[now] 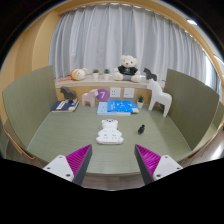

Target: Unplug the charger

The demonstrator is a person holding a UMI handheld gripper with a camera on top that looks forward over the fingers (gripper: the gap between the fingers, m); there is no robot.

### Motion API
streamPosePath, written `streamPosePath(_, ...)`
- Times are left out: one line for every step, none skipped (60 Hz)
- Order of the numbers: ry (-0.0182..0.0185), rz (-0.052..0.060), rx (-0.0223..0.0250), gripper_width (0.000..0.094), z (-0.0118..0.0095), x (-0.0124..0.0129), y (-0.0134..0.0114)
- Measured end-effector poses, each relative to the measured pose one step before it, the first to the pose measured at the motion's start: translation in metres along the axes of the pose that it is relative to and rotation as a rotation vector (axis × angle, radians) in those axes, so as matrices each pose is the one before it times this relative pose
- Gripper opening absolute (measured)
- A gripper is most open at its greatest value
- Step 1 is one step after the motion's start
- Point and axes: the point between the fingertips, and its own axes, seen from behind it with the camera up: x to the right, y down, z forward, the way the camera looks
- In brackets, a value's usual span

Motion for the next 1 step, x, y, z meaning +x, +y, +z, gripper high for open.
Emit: streamPosePath(0.00065,-0.0013,-0.00021,0.0862,-0.00034,-0.00044,0.00023)
